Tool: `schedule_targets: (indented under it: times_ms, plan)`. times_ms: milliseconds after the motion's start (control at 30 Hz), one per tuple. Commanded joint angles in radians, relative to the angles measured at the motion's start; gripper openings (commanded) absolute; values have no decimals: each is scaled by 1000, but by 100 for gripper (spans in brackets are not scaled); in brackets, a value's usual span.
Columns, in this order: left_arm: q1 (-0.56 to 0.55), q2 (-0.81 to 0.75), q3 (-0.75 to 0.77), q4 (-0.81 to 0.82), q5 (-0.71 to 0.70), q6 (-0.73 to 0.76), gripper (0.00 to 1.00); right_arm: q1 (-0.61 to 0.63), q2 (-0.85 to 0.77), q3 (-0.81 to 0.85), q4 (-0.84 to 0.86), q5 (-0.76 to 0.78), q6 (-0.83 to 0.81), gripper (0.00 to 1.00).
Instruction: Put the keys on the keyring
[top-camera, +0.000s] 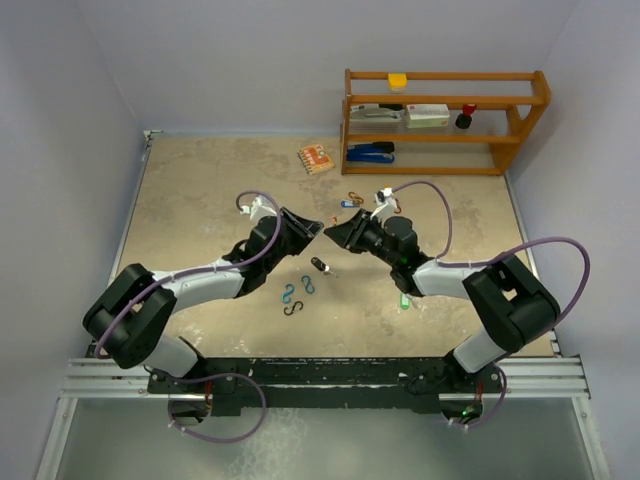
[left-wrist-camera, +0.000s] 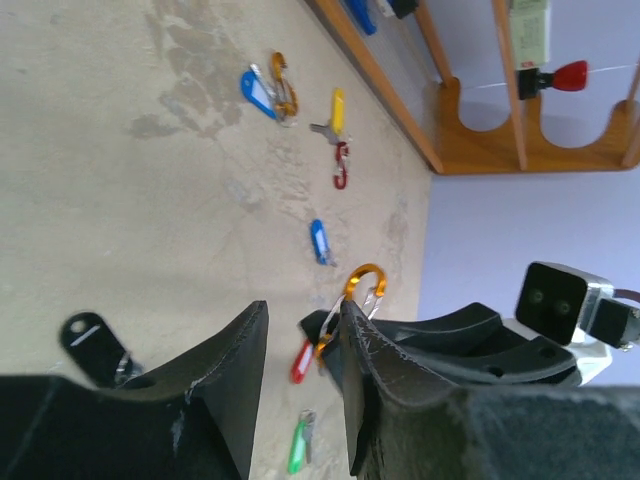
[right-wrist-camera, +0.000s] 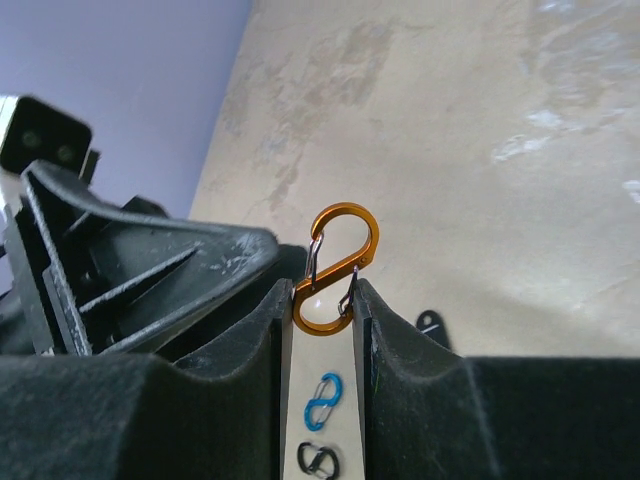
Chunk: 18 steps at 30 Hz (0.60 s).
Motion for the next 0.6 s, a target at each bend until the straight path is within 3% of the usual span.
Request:
schedule_targets:
  times_ms: [0,367,567]
  plan:
    - [20,-51,35,-143,-65,85,32,-36,-22,-6,-12,39,-3,16]
    - [41,-90,38,-218,-107,127,32,-40,2,26,-74,8,-29,16]
    - [46,-121,36,-287,-163,168,32,-40,54,188,-372,24,-169,16]
